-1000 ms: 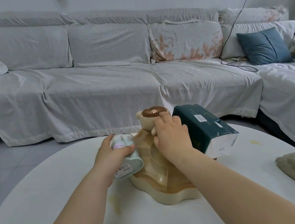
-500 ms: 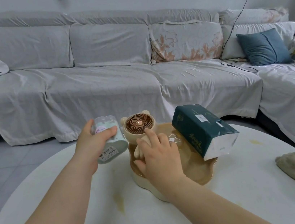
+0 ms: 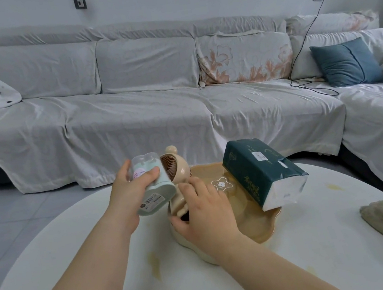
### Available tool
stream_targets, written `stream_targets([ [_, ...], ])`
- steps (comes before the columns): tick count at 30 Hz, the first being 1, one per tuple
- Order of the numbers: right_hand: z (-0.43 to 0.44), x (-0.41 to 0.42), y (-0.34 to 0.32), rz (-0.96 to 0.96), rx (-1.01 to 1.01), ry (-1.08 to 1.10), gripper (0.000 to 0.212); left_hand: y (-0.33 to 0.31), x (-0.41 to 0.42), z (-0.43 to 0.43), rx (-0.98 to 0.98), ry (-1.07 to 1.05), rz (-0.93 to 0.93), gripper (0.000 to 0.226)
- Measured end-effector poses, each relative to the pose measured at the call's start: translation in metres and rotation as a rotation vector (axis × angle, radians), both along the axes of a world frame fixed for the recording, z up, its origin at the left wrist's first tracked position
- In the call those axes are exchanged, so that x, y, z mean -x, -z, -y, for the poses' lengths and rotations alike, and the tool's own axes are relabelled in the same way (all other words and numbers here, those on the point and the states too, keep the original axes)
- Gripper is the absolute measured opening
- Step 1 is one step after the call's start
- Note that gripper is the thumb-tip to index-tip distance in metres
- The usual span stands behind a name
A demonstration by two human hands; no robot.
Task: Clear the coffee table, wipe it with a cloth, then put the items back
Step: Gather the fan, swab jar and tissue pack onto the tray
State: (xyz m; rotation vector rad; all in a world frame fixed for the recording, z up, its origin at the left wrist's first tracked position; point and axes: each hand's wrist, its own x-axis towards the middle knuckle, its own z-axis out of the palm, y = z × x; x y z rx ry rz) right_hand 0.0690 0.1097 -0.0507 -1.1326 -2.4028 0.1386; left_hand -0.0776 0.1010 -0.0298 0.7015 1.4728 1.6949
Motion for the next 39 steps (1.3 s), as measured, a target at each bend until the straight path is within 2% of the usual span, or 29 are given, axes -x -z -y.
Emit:
stream_targets([
  [6, -0.003, -0.005, 0.002, -0.093, -0.057, 0.048, 0.045, -0.001, -0.017, -0.006, -0.084, 0.059, 0.050, 0.070],
  [15, -0.015, -0.010, 0.009, -0.051, 0.025, 0.127, 0.062, 0.003, -0.024, -0.011, -0.107, 0.123, 0.095, 0.064],
  [20, -0.013, -0.008, 0.010, -0.064, -0.006, 0.118, 0.062, 0.007, -0.015, -0.001, -0.112, 0.100, 0.128, 0.035],
  [23, -0.010, -0.005, 0.008, -0.040, -0.016, 0.083, 0.056, 0.008, -0.007, 0.005, -0.108, 0.109, 0.099, 0.039],
  [27, -0.007, -0.001, 0.007, -0.006, -0.031, 0.055, 0.051, 0.010, -0.001, 0.011, -0.121, 0.119, 0.082, 0.023],
  [31, -0.003, 0.002, 0.009, -0.037, -0.043, 0.071, 0.055, 0.011, 0.001, 0.014, -0.135, 0.100, 0.104, 0.024],
  [35, -0.003, 0.003, 0.010, -0.032, -0.047, 0.063, 0.056, 0.008, 0.000, 0.017, -0.123, 0.102, 0.088, 0.044],
  [39, -0.001, 0.006, 0.009, -0.055, -0.069, 0.054, 0.061, 0.007, 0.000, 0.018, -0.129, 0.097, 0.101, 0.047],
])
